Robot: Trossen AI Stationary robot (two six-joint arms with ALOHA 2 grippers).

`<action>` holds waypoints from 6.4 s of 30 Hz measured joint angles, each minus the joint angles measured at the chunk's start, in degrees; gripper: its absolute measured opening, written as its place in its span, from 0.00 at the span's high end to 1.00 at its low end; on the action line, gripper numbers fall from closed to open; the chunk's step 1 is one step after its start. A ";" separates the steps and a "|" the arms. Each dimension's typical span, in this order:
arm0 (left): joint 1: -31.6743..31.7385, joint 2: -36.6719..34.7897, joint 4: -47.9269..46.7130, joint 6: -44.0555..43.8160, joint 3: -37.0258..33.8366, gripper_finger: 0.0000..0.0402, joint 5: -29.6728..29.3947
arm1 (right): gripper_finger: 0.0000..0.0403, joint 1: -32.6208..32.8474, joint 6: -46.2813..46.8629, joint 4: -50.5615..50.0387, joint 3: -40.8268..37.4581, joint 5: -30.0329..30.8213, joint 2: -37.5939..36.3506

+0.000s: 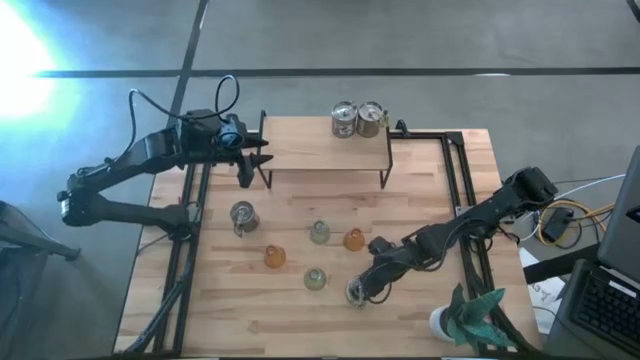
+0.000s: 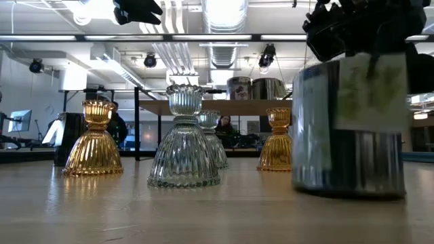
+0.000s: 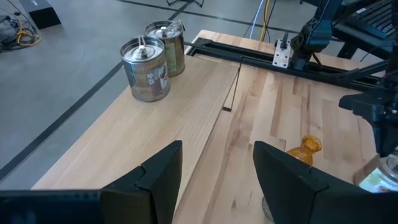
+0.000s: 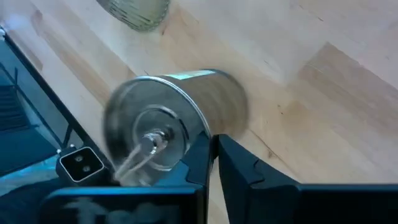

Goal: Pick & Place candle stick holders
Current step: Put the silver scented candle on the shelf

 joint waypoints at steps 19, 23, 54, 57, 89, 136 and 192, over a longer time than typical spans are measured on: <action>0.03 -0.02 -0.04 1.04 0.00 0.50 0.00 | 0.98 -0.02 -1.75 -5.33 -0.41 2.65 -3.92; 0.02 -0.02 -0.06 1.19 0.00 0.50 0.01 | 0.98 -0.29 -1.78 -6.33 -0.19 4.72 -5.95; 0.00 -0.04 0.83 1.10 0.00 0.50 0.02 | 0.98 -4.75 -17.46 -28.93 15.69 5.47 -7.33; 0.02 -0.04 0.82 1.01 0.00 0.50 0.02 | 0.98 -4.85 -26.02 -40.87 23.20 8.97 -2.02; 0.04 -0.04 -2.21 3.57 0.00 0.50 -1.80 | 0.31 -10.37 -33.26 -40.35 34.89 -7.24 3.39; 0.04 -0.02 -1.96 4.05 -3.82 0.50 -5.82 | 0.06 -7.88 -18.13 -32.28 24.36 -4.72 3.44; 0.07 0.00 0.43 5.25 -3.91 0.50 -8.37 | 0.06 -6.88 -32.71 -40.33 33.75 -7.12 16.22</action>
